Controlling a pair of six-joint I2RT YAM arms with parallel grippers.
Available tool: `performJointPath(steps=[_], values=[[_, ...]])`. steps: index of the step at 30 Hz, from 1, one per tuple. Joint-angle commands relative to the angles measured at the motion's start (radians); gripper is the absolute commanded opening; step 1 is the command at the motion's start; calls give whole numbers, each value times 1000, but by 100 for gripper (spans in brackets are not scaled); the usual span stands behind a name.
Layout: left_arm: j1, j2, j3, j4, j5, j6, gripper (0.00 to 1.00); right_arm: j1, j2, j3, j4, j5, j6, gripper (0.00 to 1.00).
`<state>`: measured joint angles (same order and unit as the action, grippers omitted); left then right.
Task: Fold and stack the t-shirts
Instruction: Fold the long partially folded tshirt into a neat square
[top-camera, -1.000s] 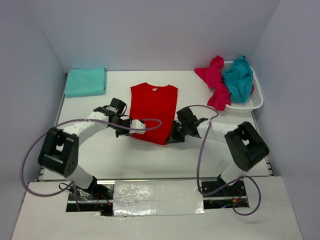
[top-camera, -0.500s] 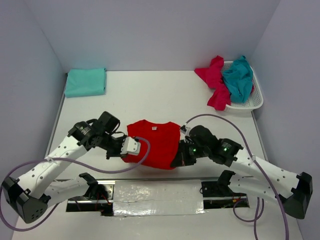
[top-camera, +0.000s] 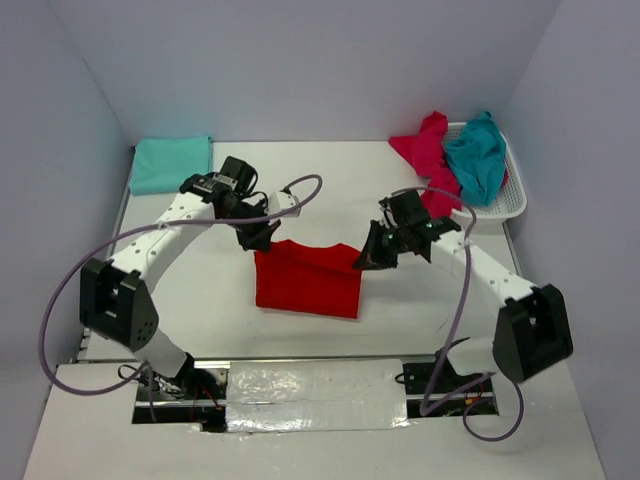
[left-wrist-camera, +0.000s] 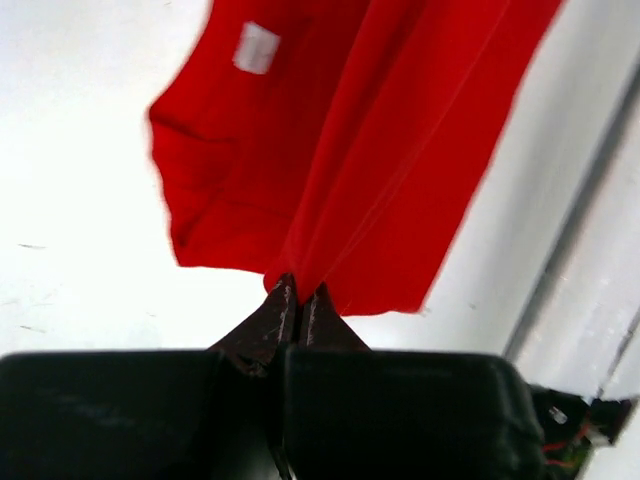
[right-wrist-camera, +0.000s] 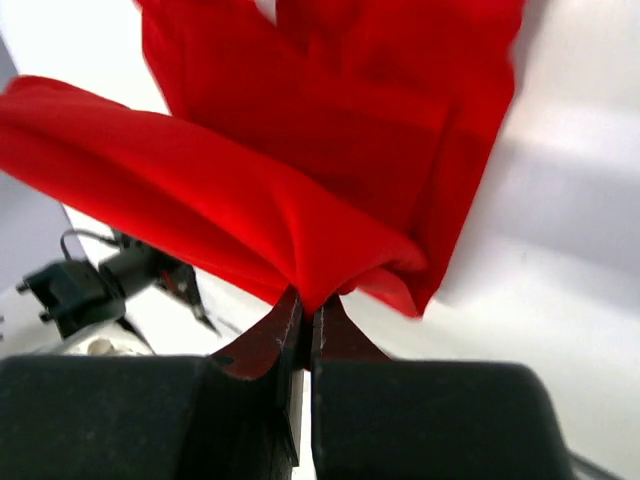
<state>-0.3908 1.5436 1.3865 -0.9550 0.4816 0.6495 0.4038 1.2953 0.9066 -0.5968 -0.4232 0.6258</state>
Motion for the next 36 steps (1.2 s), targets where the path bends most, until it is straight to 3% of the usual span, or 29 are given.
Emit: performJointPath(steps=[1, 8, 11, 12, 13, 14, 15, 17, 19, 21, 22, 23, 24, 25, 26, 27, 28, 30, 34, 36], values=[[41, 59, 43, 18, -40, -51, 0, -37, 129, 122, 17, 23, -89, 0], [70, 232, 101, 68, -112, -102, 0, -77, 314, 204, 52, 43, -84, 0], [89, 294, 117, 120, -153, -138, 2, -80, 393, 261, 51, 60, -92, 24], [98, 309, 130, 131, -165, -148, 17, -80, 412, 296, 43, 78, -92, 34], [101, 338, 138, 143, -182, -158, 25, -82, 430, 317, 37, 98, -98, 48], [107, 352, 147, 168, -214, -181, 51, -95, 468, 337, 32, 141, -103, 54], [119, 365, 178, 179, -230, -195, 55, -105, 487, 385, 19, 162, -107, 58], [138, 403, 224, 194, -244, -221, 65, -126, 534, 432, 2, 223, -132, 59], [173, 427, 322, 199, -259, -266, 89, -129, 544, 500, -43, 262, -155, 59], [219, 435, 423, 188, -218, -293, 91, -114, 501, 497, -47, 296, -155, 57], [231, 432, 443, 182, -193, -310, 99, -99, 443, 480, -38, 307, -152, 55], [246, 425, 459, 176, -145, -315, 99, -65, 411, 436, -22, 345, -146, 49], [248, 388, 445, 179, -114, -312, 97, -40, 380, 411, -12, 365, -140, 42], [247, 362, 418, 186, -80, -307, 86, -16, 321, 381, 6, 377, -117, 33], [239, 330, 328, 215, 7, -301, 79, 33, 294, 320, 58, 362, -106, 15], [233, 269, 271, 232, 47, -303, 65, 55, 262, 293, 90, 338, -94, 11], [222, 245, 170, 248, 70, -309, 36, 73, 259, 266, 163, 307, -63, 8], [184, 211, 97, 253, 116, -312, 17, 92, 295, 203, 237, 183, -19, 3], [118, 216, -50, 309, 140, -332, 19, 87, 419, 192, 285, 172, 28, 0], [112, 220, -98, 416, 135, -364, 20, 70, 481, 196, 282, 187, 25, 0]])
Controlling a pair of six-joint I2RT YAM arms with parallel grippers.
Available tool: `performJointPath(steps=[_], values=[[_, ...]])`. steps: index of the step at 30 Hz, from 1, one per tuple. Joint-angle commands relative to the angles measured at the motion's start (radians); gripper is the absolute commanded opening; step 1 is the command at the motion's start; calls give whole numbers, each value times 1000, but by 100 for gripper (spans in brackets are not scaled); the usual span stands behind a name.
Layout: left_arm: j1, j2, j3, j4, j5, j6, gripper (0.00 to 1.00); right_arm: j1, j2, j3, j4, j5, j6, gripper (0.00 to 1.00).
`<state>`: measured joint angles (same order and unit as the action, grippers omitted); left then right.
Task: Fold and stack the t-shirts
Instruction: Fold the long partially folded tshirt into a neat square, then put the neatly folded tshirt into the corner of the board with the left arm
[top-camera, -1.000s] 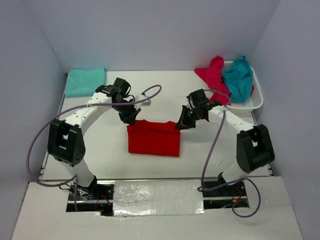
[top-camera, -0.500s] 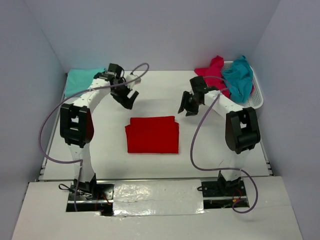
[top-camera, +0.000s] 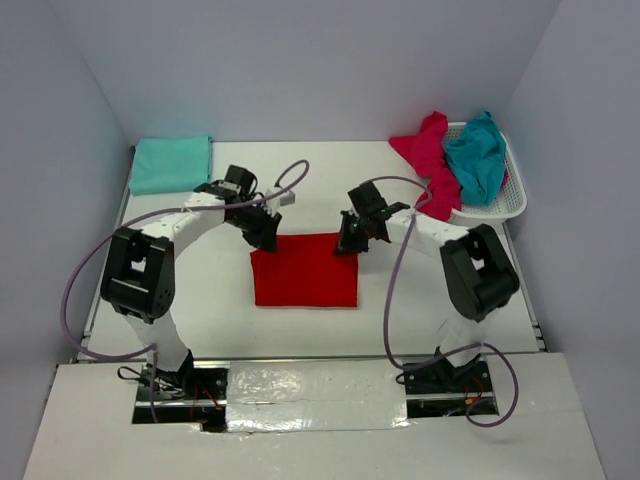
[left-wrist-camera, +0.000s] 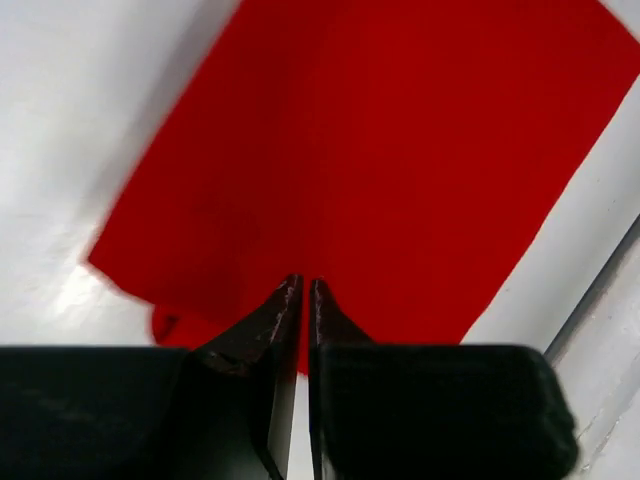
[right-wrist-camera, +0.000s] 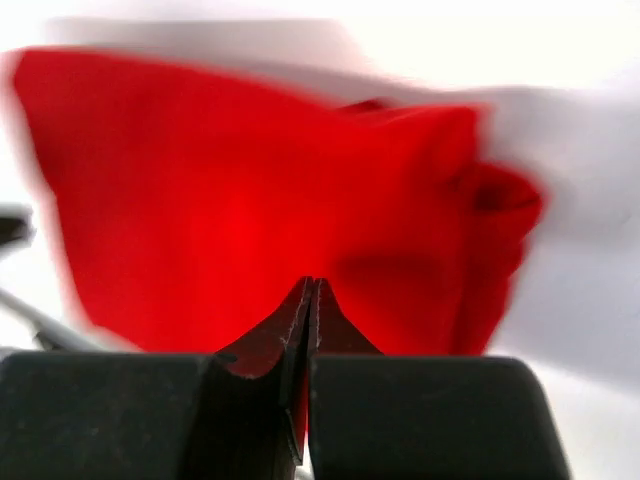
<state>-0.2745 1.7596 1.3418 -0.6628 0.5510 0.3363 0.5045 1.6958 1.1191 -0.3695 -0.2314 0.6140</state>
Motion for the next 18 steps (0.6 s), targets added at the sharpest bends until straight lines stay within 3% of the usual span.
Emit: performJointPath(steps=[1, 3, 6, 8, 11, 12, 14, 15, 16, 18], values=[[-5, 14, -90, 156, 52, -62, 21, -38, 96, -13, 52, 4, 36, 0], [-5, 75, -96, 178, -40, -86, 14, -63, 125, -15, 43, 23, 32, 0], [8, 162, -32, 118, -66, -68, 3, -77, 140, -13, 37, 26, 14, 0], [32, 138, -18, 135, -51, -79, 4, -77, 136, 2, 24, 27, -5, 0], [47, 63, 16, 164, -28, -79, 23, -77, 104, 22, -2, 49, -29, 0], [47, 45, 29, 167, -39, -82, 42, -77, 97, 31, -11, 56, -36, 0], [54, -4, 71, 163, -66, -88, 63, -77, 75, 68, -51, 63, -65, 7], [69, -20, 104, 148, -63, -86, 86, -77, 62, 90, -83, 66, -82, 16], [81, -46, 123, 125, 7, -76, 97, -77, 45, 94, -95, 70, -85, 23], [147, -77, 146, 30, 177, -1, 99, -77, -22, 75, -117, 89, -89, 35]])
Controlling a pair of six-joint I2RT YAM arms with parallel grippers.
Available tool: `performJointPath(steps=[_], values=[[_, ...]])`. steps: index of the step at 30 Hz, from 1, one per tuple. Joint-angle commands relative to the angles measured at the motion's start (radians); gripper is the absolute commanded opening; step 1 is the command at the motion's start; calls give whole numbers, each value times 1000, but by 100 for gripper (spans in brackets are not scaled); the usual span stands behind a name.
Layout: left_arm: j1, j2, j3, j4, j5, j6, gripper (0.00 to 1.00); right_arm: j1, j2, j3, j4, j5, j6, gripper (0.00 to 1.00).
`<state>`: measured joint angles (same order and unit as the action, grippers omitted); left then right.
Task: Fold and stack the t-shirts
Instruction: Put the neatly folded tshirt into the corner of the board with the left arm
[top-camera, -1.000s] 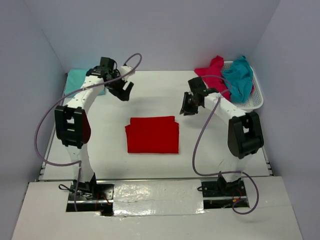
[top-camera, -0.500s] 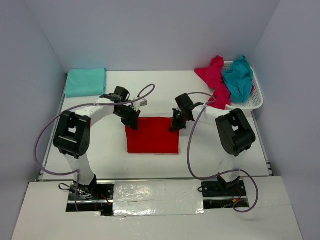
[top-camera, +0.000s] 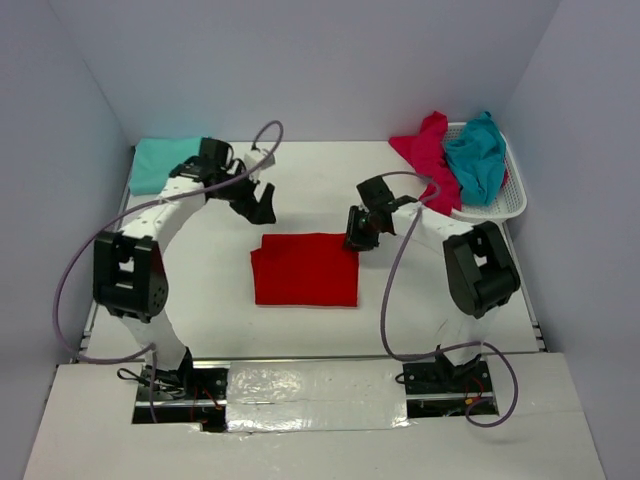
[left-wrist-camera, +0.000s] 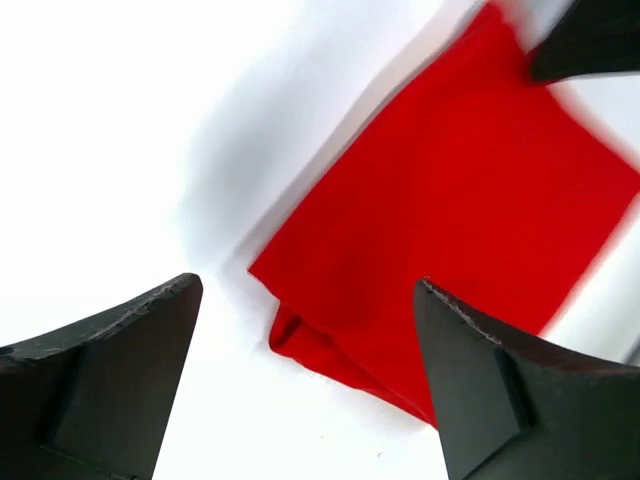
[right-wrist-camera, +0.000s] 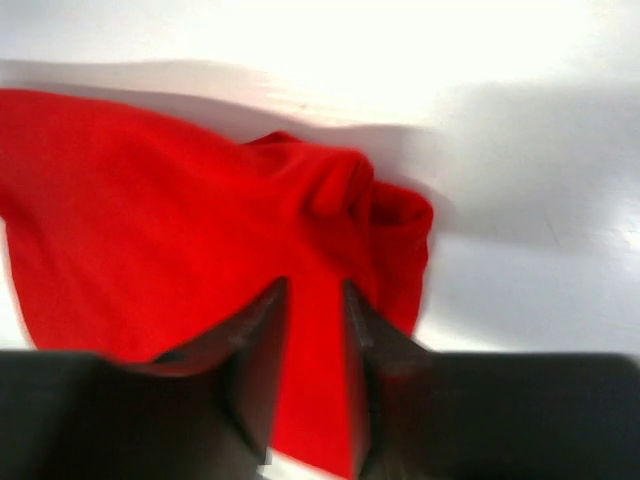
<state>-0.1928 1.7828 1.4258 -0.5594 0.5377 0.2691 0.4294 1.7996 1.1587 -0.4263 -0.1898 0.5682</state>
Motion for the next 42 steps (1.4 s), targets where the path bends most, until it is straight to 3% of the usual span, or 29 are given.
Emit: performJointPath(steps=[1, 2, 3, 6, 7, 8, 11, 16, 21, 32, 37, 38, 40, 41, 42], values=[[93, -132, 61, -100, 287, 91, 99, -1, -152, 21, -65, 56, -41, 39], [117, -144, 58, -147, 439, 119, 99, -1, -198, 0, -68, 67, -37, 42], [157, -161, 48, -167, 482, 128, 99, -1, -219, -45, -72, 70, -33, 49], [158, -151, 78, -407, 385, 339, 99, 0, -275, -138, -71, 72, -10, 53], [144, -148, 46, -393, 293, 241, 99, 0, -284, -160, -62, 67, 1, 54], [130, -151, -49, -342, 110, 181, 99, 8, -298, -204, -34, 56, 28, 54], [96, -167, -238, -263, 24, 66, 99, 17, -302, -249, 12, 27, 73, 55], [78, -270, -419, -28, 85, -161, 99, 48, -298, -289, 60, 21, 124, 56], [75, -238, -493, 114, 91, -379, 99, 61, -286, -318, 75, 30, 151, 56], [58, -5, -551, 208, 122, -488, 99, 85, -279, -381, 101, 53, 203, 56], [-45, 56, -559, 291, 186, -510, 98, 89, -267, -415, 162, 29, 237, 55], [-59, 70, -551, 293, 197, -510, 96, 91, -267, -419, 175, 26, 242, 55], [-65, 114, -538, 293, 229, -513, 76, 86, -267, -435, 205, 12, 257, 55], [-59, 133, -509, 285, 235, -508, 56, 89, -267, -436, 208, 10, 259, 55], [-39, 165, -490, 279, 251, -505, 47, 86, -266, -435, 208, 10, 260, 55]])
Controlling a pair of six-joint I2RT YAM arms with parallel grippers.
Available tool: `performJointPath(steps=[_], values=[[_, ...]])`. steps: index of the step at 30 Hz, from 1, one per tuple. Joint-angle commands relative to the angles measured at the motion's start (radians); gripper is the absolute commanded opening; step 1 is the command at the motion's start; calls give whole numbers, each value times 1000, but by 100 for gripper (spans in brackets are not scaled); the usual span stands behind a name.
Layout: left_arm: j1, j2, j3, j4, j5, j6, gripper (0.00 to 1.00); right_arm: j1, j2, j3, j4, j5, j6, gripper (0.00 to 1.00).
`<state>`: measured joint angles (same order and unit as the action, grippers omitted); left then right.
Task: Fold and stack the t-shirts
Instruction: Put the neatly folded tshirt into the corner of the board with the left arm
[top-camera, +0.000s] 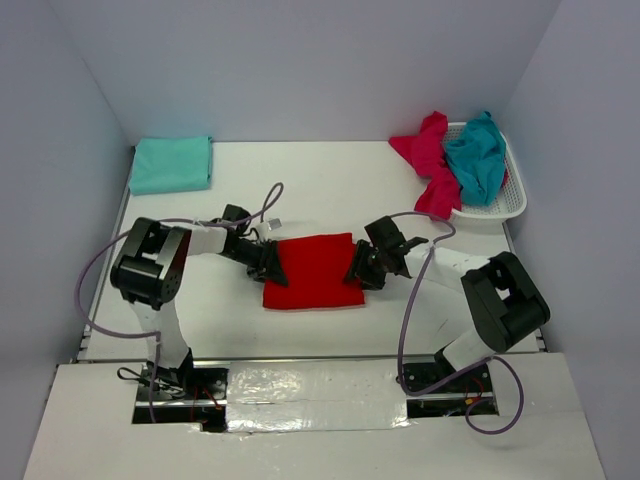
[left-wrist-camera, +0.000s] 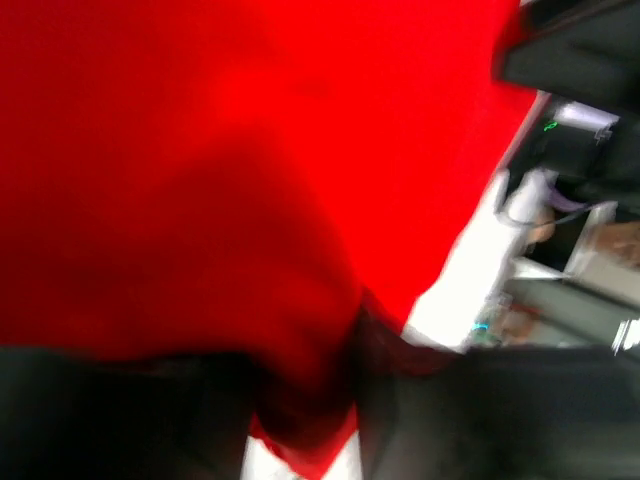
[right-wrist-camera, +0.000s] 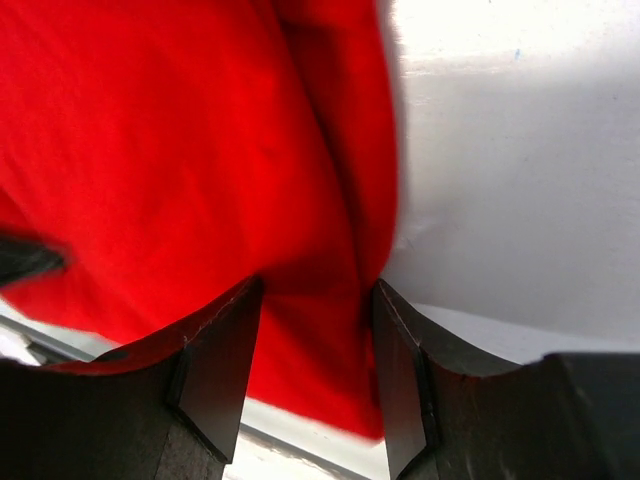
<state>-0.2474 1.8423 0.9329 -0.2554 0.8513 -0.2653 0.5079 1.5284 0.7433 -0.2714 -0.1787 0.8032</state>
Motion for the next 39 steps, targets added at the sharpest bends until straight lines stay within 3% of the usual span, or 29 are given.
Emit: performJointPath(steps=[1, 2, 7, 13, 17, 18, 19, 22, 24, 31, 32, 39], values=[[28, 118, 20, -31, -55, 26, 29, 9, 3, -19, 52, -2, 25, 55], [43, 126, 55, -59, -61, 23, 0, 7, -5, -19, 51, -2, 25, 55], [112, 51, 188, -177, -158, 141, 0, 3, -95, 8, -32, 34, -11, 55], [126, 78, 525, -335, -354, 406, 0, -12, -172, 100, -166, 105, -90, 55], [125, 248, 910, -461, -613, 549, 0, -32, -189, 134, -187, 131, -157, 55], [126, 359, 1008, -531, -661, 576, 0, -43, -174, 145, -195, 145, -173, 55], [128, 414, 1203, -562, -714, 583, 0, -49, -163, 160, -209, 151, -189, 55], [145, 573, 1468, -576, -878, 601, 0, -58, -122, 220, -265, 174, -232, 55], [155, 584, 1488, -518, -978, 638, 0, -60, -114, 243, -275, 170, -248, 55], [209, 471, 1309, -193, -1173, 748, 0, -62, -116, 222, -278, 174, -257, 55], [227, 437, 1295, -120, -1181, 764, 0, -62, -113, 219, -278, 173, -257, 55], [304, 342, 1278, -39, -1106, 767, 0, -62, -129, 169, -253, 163, -242, 55]])
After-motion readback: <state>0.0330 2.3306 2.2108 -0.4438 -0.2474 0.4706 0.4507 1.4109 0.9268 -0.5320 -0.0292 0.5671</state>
